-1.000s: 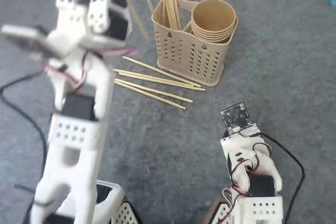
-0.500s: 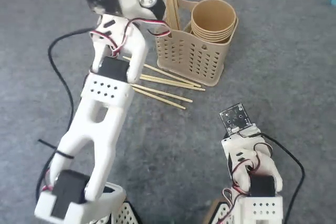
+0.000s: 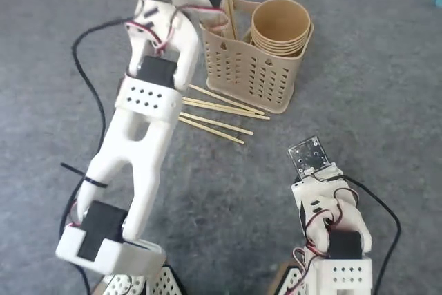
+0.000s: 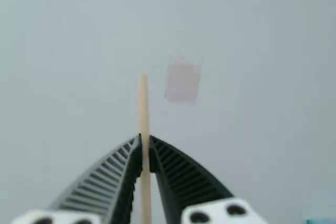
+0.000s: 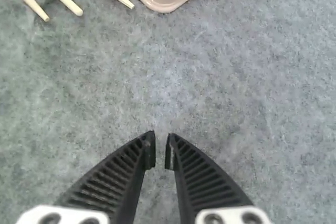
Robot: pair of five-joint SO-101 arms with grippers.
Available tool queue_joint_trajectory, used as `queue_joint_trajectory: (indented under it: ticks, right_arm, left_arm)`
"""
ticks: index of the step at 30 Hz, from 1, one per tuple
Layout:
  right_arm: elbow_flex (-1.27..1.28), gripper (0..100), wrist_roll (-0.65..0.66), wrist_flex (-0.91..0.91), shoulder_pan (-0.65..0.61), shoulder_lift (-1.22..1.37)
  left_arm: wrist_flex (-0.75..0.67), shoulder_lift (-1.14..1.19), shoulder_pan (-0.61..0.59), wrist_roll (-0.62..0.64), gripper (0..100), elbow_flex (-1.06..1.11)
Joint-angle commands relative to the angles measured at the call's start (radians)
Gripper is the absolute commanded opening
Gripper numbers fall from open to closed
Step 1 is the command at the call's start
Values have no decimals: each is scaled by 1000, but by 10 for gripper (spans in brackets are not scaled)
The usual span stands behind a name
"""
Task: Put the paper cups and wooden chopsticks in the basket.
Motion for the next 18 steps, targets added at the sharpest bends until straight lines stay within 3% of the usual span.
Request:
queue_joint_trajectory:
  ticks: [1, 8, 13, 18]
  right_arm:
    - [17, 58, 12, -2, 7, -10]
    - [17, 58, 14, -2, 7, -10]
    - [17, 58, 14, -2, 7, -10]
    - [17, 58, 14, -2, 7, -10]
  left_arm:
    - [100, 5, 2, -3, 10, -206]
    - [120, 112, -12, -5, 10, -242]
    - [57, 186, -48, -3, 10, -239]
    - [109, 204, -86, -3, 12, -234]
